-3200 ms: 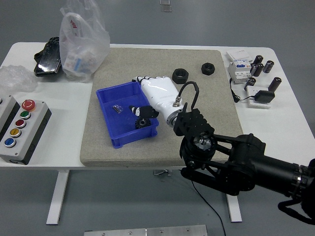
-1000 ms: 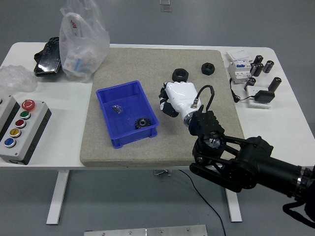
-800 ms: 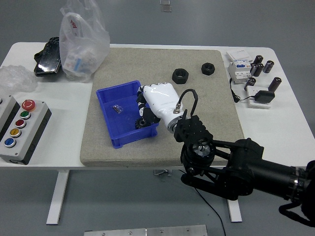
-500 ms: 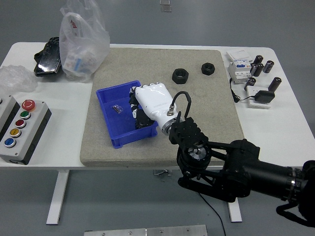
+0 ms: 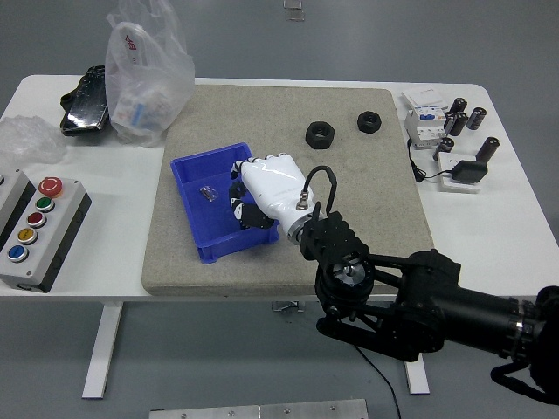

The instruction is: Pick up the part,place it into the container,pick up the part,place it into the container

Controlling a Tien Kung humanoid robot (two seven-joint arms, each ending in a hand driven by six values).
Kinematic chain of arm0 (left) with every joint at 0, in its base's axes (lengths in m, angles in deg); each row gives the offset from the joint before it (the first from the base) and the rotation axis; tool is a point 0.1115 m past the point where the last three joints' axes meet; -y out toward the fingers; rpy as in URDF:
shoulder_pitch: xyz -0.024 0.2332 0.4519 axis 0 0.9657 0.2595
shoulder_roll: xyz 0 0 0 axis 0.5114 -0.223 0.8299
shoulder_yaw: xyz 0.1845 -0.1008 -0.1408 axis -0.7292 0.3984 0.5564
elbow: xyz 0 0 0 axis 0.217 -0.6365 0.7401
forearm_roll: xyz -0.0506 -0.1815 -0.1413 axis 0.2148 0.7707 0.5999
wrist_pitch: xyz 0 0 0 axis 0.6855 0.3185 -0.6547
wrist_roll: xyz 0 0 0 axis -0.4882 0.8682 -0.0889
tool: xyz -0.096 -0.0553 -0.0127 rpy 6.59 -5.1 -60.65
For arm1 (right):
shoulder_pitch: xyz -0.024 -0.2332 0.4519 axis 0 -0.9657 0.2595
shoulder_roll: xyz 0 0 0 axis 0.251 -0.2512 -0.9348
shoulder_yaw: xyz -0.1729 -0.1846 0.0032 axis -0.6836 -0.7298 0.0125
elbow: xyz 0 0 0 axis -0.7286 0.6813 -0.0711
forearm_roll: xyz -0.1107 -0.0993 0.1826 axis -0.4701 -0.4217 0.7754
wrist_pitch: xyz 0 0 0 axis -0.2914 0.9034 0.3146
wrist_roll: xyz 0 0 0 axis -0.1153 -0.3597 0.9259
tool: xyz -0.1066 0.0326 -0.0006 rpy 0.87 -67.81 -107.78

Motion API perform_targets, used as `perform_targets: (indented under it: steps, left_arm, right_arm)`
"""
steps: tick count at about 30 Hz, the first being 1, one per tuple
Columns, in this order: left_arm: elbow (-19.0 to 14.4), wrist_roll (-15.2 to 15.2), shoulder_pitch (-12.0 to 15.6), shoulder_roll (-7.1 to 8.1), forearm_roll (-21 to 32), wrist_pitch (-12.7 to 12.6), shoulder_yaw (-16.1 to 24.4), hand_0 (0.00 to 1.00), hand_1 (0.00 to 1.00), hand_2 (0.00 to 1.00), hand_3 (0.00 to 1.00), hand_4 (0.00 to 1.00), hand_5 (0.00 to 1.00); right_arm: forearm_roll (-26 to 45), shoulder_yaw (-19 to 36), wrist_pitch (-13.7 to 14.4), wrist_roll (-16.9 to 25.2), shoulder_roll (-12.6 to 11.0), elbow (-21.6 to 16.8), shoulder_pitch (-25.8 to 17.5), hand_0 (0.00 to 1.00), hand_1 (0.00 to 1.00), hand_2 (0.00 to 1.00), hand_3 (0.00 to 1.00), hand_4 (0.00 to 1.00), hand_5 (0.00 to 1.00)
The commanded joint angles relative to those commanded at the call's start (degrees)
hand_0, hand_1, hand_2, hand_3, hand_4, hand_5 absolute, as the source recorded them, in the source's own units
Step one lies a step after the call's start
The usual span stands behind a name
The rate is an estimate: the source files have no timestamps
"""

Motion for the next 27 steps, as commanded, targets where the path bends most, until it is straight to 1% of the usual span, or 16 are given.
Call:
perform_targets:
  steps: [5,6,9,11,12,13,16,19,22,23,24,27]
  left_arm:
    - [0.0,0.0,0.0,-0.01,-0.1,0.0,0.1,0.714,0.651,0.638,0.681,0.760,0.496]
    - [0.0,0.0,0.0,-0.02,-0.1,0.0,0.1,0.713,0.651,0.637,0.679,0.757,0.494]
    - [0.0,0.0,0.0,-0.02,-0.2,0.0,0.2,0.713,0.651,0.637,0.679,0.757,0.494]
    - [0.0,0.0,0.1,-0.02,-0.3,0.0,0.3,0.713,0.651,0.637,0.679,0.757,0.494]
    - [0.0,0.0,0.1,-0.03,-0.3,0.0,0.3,0.712,0.651,0.636,0.677,0.754,0.492]
    - [0.0,0.0,0.1,-0.03,-0.3,0.0,0.4,0.712,0.651,0.636,0.677,0.754,0.492]
    - [0.0,0.0,0.1,-0.02,-0.4,0.0,0.4,0.712,0.651,0.636,0.677,0.754,0.492]
    - [0.0,0.1,0.3,-0.02,-0.2,0.0,0.6,0.712,0.650,0.636,0.675,0.749,0.487]
    - [0.0,0.1,0.5,0.00,-0.2,-0.1,0.8,0.712,0.650,0.636,0.675,0.749,0.487]
    - [0.0,0.1,0.6,0.01,-0.2,-0.1,0.9,0.712,0.650,0.636,0.675,0.749,0.487]
    - [0.0,0.0,0.7,0.00,-0.3,-0.1,1.1,0.711,0.651,0.636,0.672,0.747,0.485]
    - [0.0,0.0,0.9,0.02,-0.5,-0.2,1.4,0.711,0.651,0.636,0.672,0.747,0.485]
  right_arm:
    - [0.6,-0.2,0.0,0.0,0.0,0.0,0.0,0.244,0.449,0.662,0.712,0.525,0.501]
    - [0.7,-0.1,0.1,0.0,-0.1,0.0,0.0,0.246,0.445,0.668,0.714,0.591,0.517]
    - [0.5,0.7,0.6,0.0,-0.2,0.0,-0.2,0.246,0.445,0.668,0.714,0.591,0.517]
    - [0.6,2.4,1.2,0.0,-0.4,-0.2,-0.7,0.246,0.445,0.668,0.714,0.591,0.517]
    - [0.6,3.3,1.5,0.0,-0.6,-0.4,-0.9,0.249,0.438,0.659,0.710,0.546,0.490]
    - [0.7,4.4,1.9,0.0,-0.9,-0.6,-1.2,0.249,0.438,0.659,0.710,0.546,0.490]
    - [2.6,8.4,3.9,0.3,-2.3,-1.9,-2.8,0.249,0.438,0.659,0.710,0.546,0.490]
    - [5.5,13.5,7.2,2.5,-4.4,-4.0,-5.6,0.248,0.427,0.650,0.699,0.543,0.492]
    - [8.9,18.7,10.6,5.9,-6.1,-5.6,-8.9,0.248,0.427,0.650,0.699,0.543,0.492]
    - [10.3,20.7,11.9,7.3,-6.5,-5.9,-10.1,0.248,0.427,0.650,0.699,0.543,0.492]
    - [11.8,22.4,13.2,8.9,-6.9,-6.3,-11.3,0.245,0.418,0.629,0.682,0.549,0.507]
    - [16.6,27.6,16.9,13.8,-7.7,-6.9,-14.8,0.245,0.418,0.629,0.682,0.549,0.507]
